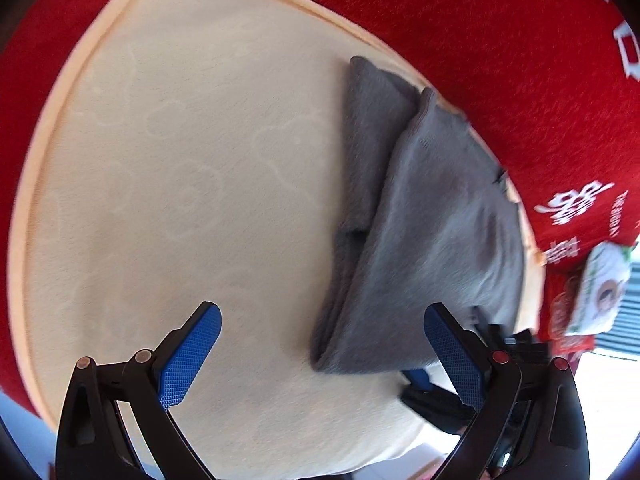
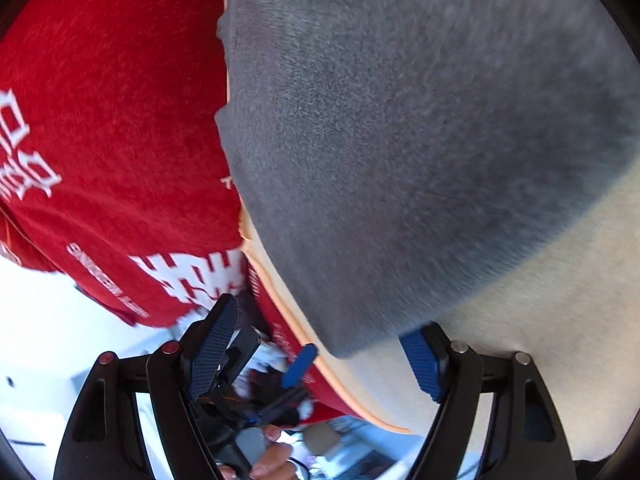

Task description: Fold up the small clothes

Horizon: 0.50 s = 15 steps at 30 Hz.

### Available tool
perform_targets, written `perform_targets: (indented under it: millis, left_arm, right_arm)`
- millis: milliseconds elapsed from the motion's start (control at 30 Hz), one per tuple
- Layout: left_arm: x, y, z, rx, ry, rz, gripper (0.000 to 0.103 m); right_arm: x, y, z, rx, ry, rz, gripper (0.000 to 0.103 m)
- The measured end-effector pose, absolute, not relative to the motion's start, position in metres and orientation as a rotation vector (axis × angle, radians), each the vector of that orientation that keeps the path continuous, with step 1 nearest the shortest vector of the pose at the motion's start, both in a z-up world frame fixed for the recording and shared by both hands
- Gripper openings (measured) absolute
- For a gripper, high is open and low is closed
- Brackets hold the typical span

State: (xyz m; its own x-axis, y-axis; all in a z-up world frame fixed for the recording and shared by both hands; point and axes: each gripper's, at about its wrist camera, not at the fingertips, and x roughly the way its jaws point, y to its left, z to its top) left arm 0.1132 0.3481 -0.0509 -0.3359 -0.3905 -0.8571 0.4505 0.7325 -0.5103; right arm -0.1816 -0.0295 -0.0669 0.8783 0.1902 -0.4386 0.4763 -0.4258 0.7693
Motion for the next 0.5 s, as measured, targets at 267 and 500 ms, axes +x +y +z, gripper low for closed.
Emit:
perform_targets:
  millis: [267,500]
  left_arm:
    - [0.127,0.322,-0.073,-0.114,1.847,-0.986,0.101]
    - [0.141,0.266,-0.092,-0.195,1.884,-1.066,0.101]
  right_arm:
    - [-0.177,-0.038,-0.065,2.148,0.291,-0.249,0.008]
    - [-0.164,-0.053,-0.035,2.029,0.402,-0.178,0.008]
